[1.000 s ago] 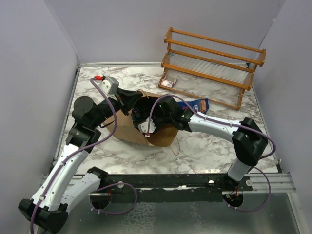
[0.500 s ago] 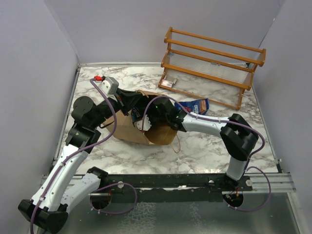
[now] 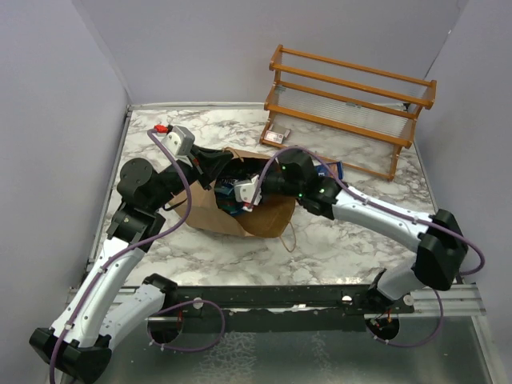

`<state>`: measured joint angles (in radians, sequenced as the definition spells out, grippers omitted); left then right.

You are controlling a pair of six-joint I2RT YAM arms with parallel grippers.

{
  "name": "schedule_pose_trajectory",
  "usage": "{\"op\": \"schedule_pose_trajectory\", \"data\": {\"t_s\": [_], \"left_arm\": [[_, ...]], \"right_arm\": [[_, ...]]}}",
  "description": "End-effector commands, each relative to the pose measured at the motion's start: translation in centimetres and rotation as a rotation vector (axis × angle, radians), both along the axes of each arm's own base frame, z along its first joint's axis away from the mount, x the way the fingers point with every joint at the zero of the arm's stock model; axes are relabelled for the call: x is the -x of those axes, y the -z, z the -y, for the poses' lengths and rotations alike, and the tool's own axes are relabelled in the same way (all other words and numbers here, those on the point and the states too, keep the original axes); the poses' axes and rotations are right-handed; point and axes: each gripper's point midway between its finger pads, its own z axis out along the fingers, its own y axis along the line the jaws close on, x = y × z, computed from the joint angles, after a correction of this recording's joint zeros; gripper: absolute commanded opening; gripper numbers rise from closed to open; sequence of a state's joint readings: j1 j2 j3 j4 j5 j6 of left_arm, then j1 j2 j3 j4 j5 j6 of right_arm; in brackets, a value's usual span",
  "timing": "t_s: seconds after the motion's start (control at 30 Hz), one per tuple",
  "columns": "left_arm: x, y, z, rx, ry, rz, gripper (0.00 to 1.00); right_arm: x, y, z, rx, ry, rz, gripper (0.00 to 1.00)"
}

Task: Take the snacks out of the paper bag
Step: Take out the snack from the paper bag, then place the snack at the center of the board.

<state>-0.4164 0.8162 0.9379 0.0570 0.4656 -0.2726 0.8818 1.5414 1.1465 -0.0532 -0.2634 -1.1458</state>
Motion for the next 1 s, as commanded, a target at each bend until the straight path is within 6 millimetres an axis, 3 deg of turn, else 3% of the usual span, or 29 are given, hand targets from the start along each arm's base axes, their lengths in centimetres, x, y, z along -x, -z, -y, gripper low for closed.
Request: {"op": "schedule_pose_trajectory", "data": {"t_s": [0.0, 0.3, 0.5, 0.63, 0.83, 0.97], "left_arm": [[0.1, -1.9, -0.6, 0.017, -0.031, 0.060, 0.00], [-0.9, -1.8, -2.0, 0.027, -0.137, 0.049, 0.00], [-1.5, -1.4, -2.0, 0.018, -0.150, 0.041, 0.00], [-1.6, -1.4, -2.0, 0.016, -0.151, 0.043, 0.00], [-1.6, -1.1, -1.9, 0.009, -0.149, 0.034, 0.00], [-1.6, -1.1, -1.9, 0.002, -0.148, 0.035, 0.00]], "right_arm": [[2.9, -2.3, 1.3, -0.065, -0.031, -0.115, 0.01], [10.5, -7.2, 7.4, -0.112, -0.070, -0.271, 0.01], [13.7, -14.2, 12.4, -0.325, -0.005, -0.227, 0.01], [11.7, -17.9, 16.1, -0.483, 0.225, -0.182, 0.01], [6.1, -16.3, 20.9, -0.549, 0.680, -0.132, 0.01], [3.2, -16.5, 23.1, -0.747, 0.921, -0.096, 0.01]]}}
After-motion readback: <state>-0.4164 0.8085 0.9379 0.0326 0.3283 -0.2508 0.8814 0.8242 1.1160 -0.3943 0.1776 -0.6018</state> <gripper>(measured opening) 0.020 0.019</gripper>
